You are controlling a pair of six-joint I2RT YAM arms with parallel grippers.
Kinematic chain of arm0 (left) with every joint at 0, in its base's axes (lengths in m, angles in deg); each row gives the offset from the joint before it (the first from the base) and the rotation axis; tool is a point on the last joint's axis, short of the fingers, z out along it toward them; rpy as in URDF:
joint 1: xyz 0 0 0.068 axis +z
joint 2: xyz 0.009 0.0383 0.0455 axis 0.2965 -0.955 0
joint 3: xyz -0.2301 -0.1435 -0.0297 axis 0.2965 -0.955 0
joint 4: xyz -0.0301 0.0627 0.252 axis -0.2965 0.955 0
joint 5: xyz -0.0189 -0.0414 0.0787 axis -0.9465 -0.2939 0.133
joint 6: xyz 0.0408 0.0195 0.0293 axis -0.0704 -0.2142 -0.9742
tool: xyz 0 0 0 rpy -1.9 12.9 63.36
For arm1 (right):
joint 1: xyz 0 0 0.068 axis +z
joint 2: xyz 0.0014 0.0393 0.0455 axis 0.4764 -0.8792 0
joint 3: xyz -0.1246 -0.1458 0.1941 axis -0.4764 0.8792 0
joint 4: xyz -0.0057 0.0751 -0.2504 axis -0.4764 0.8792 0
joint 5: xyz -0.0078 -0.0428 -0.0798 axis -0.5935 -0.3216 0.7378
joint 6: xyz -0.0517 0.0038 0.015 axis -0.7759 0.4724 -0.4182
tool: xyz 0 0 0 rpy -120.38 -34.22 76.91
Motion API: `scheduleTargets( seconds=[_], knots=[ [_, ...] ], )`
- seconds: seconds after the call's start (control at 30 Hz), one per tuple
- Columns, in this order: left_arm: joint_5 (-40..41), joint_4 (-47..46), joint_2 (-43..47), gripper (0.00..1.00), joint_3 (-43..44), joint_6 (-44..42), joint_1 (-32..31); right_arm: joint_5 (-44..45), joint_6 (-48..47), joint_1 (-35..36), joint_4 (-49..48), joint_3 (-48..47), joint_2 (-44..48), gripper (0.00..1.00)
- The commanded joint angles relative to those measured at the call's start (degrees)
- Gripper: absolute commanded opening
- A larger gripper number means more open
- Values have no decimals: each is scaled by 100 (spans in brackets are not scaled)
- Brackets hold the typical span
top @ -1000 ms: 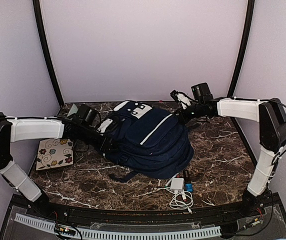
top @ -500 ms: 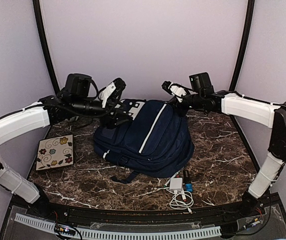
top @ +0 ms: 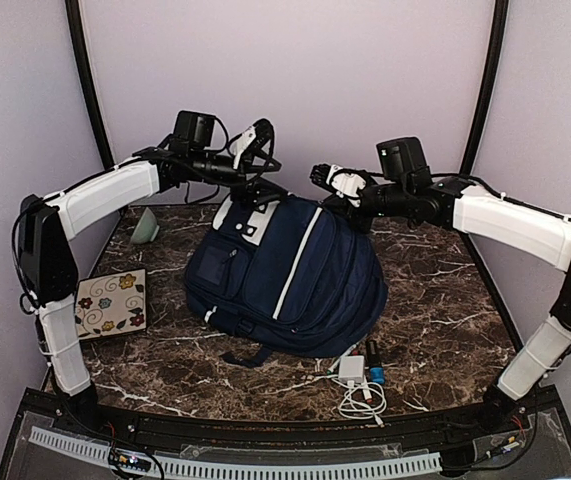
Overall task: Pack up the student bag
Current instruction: Hold the upper front pocket of the student bag.
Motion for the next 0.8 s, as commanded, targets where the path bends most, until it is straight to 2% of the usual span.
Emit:
scheduleTargets(
  seconds=[0.0,0.07,0.2,0.27,0.33,0.37,0.43,0.47,0.5,0.57,0.6,0.7,0.77],
  knots=[
    [-1280,182,-489,94,432,-313,42,-244,-219,219,-1053,-170,426,0],
    [-1247,20,-637,96,478,-266,45,-233,-249,254,-1025,-169,410,0],
    [-1793,356,-851,94,658,-406,15,-180,-260,292,-1033,-172,399,0],
    [-1658,227,-865,89,562,-408,-69,-188,-265,308,-1058,-181,380,0],
    [-1188,104,-926,82,521,-416,-185,-187,-268,326,-1064,-194,365,0],
    [-963,91,-956,77,517,-447,-241,-177,-268,340,-1067,-203,355,0],
    [-756,33,-983,59,499,-421,-277,-145,-260,367,-1061,-197,368,0],
    [-755,44,-987,47,498,-416,-283,-117,-253,372,-1048,-190,386,0],
    [-751,99,-984,28,514,-448,-283,-84,-253,368,-1039,-164,417,0],
    [-729,286,-964,3,585,-537,-284,81,-244,373,-1033,-90,497,0],
    [-667,347,-933,0,599,-555,-283,212,-226,373,-1034,-43,548,0],
    [-345,448,-683,0,460,-684,-283,651,-255,364,-972,191,804,0],
    [14,179,-396,0,111,-715,-267,1008,-265,364,-932,502,1093,0]
  ],
)
